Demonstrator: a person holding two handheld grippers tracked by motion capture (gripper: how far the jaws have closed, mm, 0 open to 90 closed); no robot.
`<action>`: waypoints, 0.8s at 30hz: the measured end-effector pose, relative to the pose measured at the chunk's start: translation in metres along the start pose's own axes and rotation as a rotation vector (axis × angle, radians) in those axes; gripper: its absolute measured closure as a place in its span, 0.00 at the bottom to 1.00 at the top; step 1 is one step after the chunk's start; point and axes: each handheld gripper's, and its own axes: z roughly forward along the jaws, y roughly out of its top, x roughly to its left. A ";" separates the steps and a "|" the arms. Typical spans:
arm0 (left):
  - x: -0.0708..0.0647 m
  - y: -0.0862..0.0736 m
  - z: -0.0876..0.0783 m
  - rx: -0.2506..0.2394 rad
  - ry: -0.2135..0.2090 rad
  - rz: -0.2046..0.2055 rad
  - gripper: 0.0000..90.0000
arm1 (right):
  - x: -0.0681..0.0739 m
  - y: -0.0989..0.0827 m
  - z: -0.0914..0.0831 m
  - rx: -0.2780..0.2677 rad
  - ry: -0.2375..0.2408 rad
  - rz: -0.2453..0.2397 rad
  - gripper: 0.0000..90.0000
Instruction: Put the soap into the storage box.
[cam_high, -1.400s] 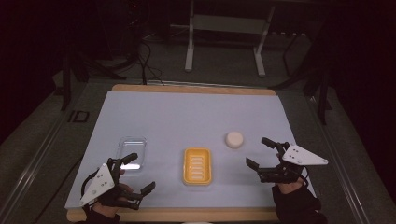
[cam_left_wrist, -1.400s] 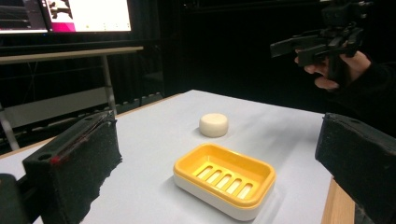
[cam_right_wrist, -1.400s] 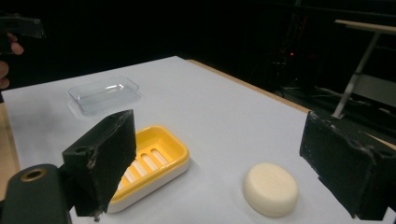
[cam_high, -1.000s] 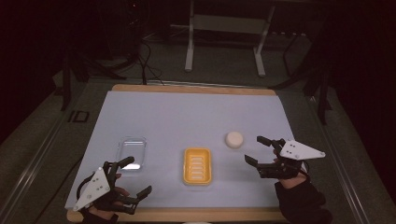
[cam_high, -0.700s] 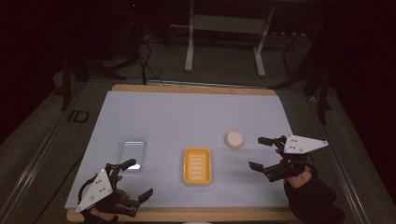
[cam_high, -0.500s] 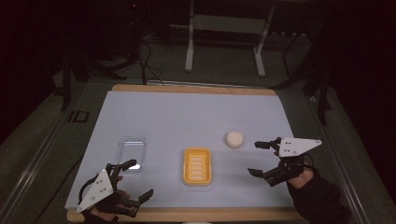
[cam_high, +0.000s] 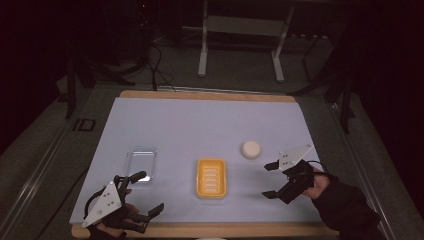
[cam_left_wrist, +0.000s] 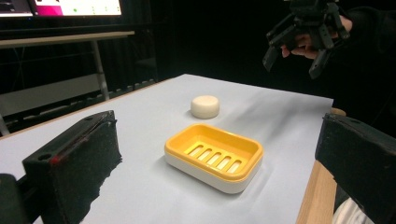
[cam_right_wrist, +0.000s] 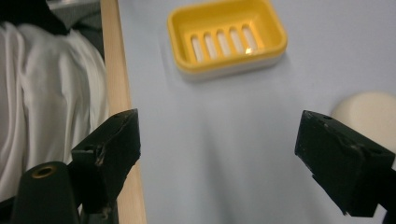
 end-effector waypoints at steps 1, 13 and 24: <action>0.000 0.000 0.000 0.001 -0.001 -0.001 0.00 | -0.001 0.000 0.001 0.018 0.007 -0.003 0.16; 0.000 -0.001 0.001 0.003 -0.008 0.000 0.00 | -0.006 -0.003 0.007 0.250 0.040 0.000 0.18; 0.000 -0.001 0.002 0.005 -0.013 -0.001 0.00 | -0.017 -0.005 0.011 0.431 0.140 0.091 0.20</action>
